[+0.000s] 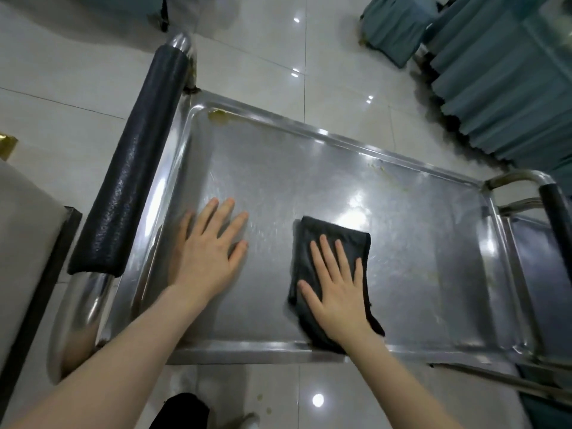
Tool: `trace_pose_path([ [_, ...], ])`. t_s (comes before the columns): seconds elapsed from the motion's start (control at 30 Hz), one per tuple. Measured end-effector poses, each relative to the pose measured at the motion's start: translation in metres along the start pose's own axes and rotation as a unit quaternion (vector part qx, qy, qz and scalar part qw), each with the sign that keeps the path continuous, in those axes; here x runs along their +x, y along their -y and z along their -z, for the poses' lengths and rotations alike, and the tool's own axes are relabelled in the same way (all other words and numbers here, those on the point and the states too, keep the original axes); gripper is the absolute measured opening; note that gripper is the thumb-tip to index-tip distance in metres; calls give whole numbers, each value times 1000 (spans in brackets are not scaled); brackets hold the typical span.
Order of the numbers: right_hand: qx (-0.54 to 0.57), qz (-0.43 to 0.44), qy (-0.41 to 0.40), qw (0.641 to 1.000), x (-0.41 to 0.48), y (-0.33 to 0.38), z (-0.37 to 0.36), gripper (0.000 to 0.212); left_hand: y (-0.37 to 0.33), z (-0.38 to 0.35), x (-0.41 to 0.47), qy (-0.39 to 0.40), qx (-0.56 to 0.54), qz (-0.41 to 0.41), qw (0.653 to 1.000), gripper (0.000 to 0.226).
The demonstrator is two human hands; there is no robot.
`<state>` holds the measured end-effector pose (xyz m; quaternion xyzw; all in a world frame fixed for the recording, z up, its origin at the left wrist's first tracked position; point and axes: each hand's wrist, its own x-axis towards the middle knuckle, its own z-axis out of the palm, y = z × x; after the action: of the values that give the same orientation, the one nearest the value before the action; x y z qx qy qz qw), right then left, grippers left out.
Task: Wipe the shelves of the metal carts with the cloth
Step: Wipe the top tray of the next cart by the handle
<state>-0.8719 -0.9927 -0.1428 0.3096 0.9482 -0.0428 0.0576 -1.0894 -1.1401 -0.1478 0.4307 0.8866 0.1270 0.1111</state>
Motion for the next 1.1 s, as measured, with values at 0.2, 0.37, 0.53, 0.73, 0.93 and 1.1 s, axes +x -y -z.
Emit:
trace_pose_path([
  [0.2,-11,-3,6,1000,33,-13,4,70,4,-5,-9,-5,2,-15,1000,57],
  [0.37,28,-110,2,994,155,-30,22,67,5,-14,2,-21,23,-14,999,57],
  [0.53,2,-15,-15,1000,79,-40,9,68,5,-17,9,-34,40,-16,999,57],
  [0.73,0,66,1,998,-43,-85,-8,68,0,-11,-1,-39,32,-21,998,58],
  [0.93,19,-55,-14,998,105,-106,14,69,0,-15,0,-52,60,-29,996,59],
  [1.1,21,-19,-23,999,75,-114,6,68,-23,-11,18,-14,97,11,995,61],
])
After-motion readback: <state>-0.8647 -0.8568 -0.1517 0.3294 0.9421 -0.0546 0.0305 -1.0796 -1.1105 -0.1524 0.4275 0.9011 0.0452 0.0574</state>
